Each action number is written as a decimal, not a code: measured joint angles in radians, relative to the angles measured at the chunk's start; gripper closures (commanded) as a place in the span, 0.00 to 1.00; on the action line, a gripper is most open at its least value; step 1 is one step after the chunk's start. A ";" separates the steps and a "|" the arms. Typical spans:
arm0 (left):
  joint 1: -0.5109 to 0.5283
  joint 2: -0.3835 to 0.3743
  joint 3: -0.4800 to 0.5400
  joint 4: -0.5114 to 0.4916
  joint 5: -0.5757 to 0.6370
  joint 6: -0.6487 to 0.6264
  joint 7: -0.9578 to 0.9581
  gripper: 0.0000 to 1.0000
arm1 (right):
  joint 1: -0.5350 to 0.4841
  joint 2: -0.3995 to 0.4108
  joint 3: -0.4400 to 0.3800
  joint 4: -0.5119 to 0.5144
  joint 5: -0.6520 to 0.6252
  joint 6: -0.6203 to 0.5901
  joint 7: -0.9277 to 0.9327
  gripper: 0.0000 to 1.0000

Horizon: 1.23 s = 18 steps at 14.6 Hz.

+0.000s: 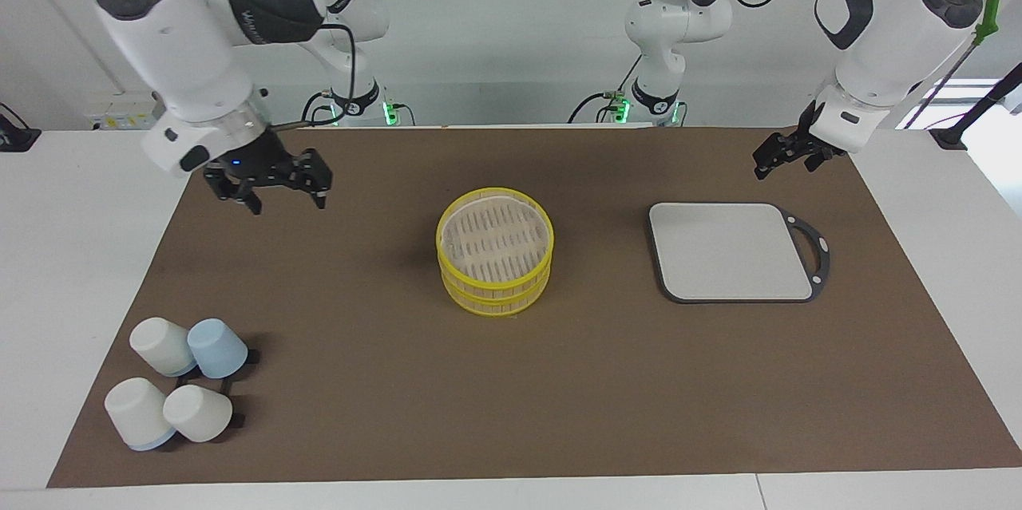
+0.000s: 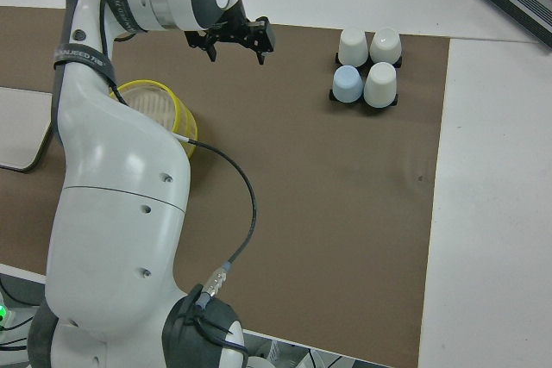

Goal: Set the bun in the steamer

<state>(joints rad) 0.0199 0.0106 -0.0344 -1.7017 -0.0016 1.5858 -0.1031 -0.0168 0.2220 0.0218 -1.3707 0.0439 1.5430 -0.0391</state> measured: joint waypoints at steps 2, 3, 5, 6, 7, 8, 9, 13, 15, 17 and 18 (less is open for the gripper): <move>0.000 0.000 0.000 0.000 0.000 0.001 0.000 0.00 | -0.067 -0.022 0.000 -0.047 0.000 -0.016 -0.040 0.00; 0.000 0.000 0.001 0.000 0.000 0.001 0.000 0.00 | -0.085 -0.037 0.000 -0.080 0.000 -0.012 -0.042 0.00; 0.000 0.000 0.001 0.000 0.000 0.001 0.000 0.00 | -0.100 -0.071 0.001 -0.148 0.000 0.012 -0.042 0.00; 0.000 0.000 0.001 0.000 0.000 0.001 0.000 0.00 | -0.100 -0.092 0.003 -0.177 0.000 0.021 -0.042 0.00; 0.000 0.000 0.001 0.000 0.000 0.001 0.000 0.00 | -0.099 -0.113 0.006 -0.196 0.000 0.028 -0.042 0.00; 0.000 0.000 0.001 0.000 0.000 0.001 0.000 0.00 | -0.098 -0.130 0.008 -0.207 0.000 0.030 -0.042 0.00; 0.000 0.000 0.001 0.000 0.000 0.002 0.000 0.00 | -0.097 -0.145 0.009 -0.213 0.000 0.030 -0.042 0.00; 0.000 0.000 0.001 0.000 0.000 0.002 0.000 0.00 | -0.098 -0.175 0.009 -0.248 0.000 0.030 -0.042 0.00; 0.000 0.000 0.001 0.000 0.000 0.002 0.000 0.00 | -0.098 -0.197 0.009 -0.277 0.000 0.032 -0.042 0.00; 0.000 0.000 0.001 0.000 0.000 0.002 0.000 0.00 | -0.098 -0.210 0.009 -0.286 0.000 0.035 -0.042 0.00; 0.000 0.000 0.001 0.000 0.000 0.002 0.000 0.00 | -0.097 -0.213 0.009 -0.287 0.000 0.036 -0.042 0.00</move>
<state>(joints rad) 0.0203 0.0106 -0.0329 -1.7017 -0.0016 1.5881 -0.1032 -0.1143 0.0090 0.0305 -1.6577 0.0437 1.5786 -0.0813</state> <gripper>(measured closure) 0.000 0.000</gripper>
